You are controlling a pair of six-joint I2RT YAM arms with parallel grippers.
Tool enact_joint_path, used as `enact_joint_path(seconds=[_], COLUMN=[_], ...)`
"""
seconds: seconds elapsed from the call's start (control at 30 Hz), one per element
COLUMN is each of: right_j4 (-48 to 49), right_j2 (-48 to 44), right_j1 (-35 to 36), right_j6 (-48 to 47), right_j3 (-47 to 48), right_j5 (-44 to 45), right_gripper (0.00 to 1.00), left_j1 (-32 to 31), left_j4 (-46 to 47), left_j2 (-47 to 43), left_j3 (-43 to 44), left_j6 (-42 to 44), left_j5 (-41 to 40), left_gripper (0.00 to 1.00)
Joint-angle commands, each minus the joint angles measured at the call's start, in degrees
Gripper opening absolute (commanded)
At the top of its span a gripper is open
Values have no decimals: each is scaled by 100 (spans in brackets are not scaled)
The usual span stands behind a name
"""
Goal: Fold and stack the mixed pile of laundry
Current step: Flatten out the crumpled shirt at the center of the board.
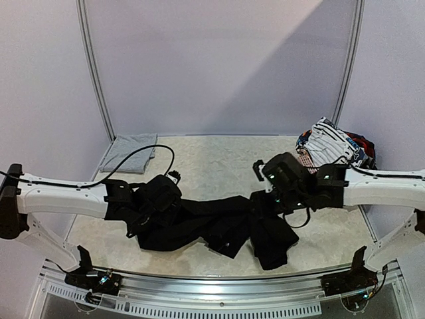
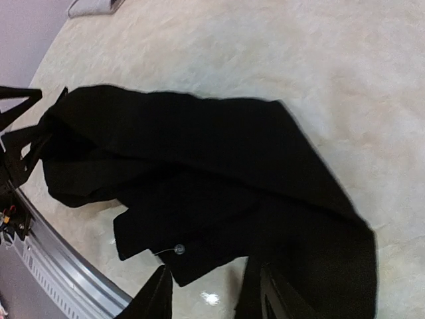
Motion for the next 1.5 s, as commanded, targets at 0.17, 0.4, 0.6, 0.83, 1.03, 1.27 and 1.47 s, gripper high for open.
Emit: enact_joint_path(seconds=[0.17,0.4,0.6,0.83,1.03,1.27,1.47], right_j4=[1216,1297,1158,758,-446,-1724,-1496], right_j2=[1955,2438,2632,2649,2075,1399,1350], right_j1=[715,779,782,782,768,710,695], right_j6=[574,822,1032,1149,636,-521,-1631], right_j3=[536,688,715,813,1691,3796,5423], right_j5=[-566,-422,-95,369,1203,1996,1041], right_gripper=[68,72,64,17,0,0,0], left_j1=[492,581,603,608,638,814,819], left_j4=[475,616,661,682,555,242,192], left_j2=[18,-67,-88,-217,-407,-855,-1293], left_j3=[-258,-430,-500,-590,-514,-243,-62], left_j6=[109,110,95,75,73,143,431], left_j5=[-49,-10,-5,-17,-104,-244,-94], left_gripper=[58,55,54,52,47,46,70])
